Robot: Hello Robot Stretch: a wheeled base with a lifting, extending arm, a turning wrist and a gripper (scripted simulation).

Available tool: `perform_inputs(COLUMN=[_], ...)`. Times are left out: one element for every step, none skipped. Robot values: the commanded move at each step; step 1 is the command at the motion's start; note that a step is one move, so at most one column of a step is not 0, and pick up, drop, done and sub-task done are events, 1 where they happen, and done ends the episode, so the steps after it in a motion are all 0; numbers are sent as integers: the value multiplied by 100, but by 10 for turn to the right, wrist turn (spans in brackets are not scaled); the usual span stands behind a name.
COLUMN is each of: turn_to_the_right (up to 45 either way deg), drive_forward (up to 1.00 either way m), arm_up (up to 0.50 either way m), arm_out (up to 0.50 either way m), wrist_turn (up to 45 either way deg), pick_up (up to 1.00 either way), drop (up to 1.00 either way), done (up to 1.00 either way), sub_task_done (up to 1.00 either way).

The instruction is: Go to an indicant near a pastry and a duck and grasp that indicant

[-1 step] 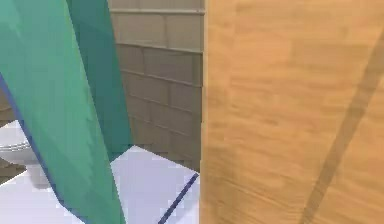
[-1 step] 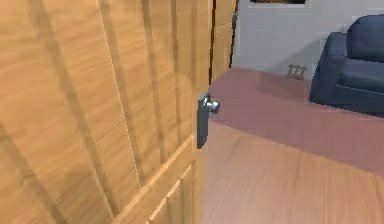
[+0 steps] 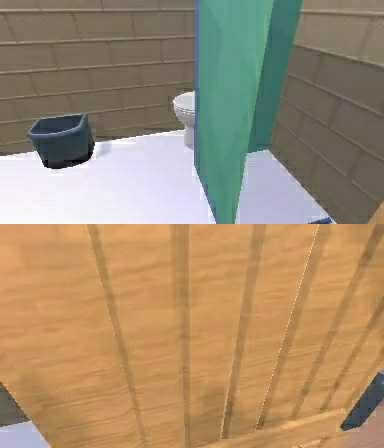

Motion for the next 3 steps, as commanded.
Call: perform_inputs(turn_to_the_right=[-450, -450, -90], drive_forward=[0, 0, 0], arm_up=[0, 0, 0], arm_out=[0, 0, 0], wrist_turn=[0, 0, 0], pick_up=[0, 0, 0], drop=[0, 0, 0], done=[0, 0, 0], sub_task_done=[0, 0, 0])
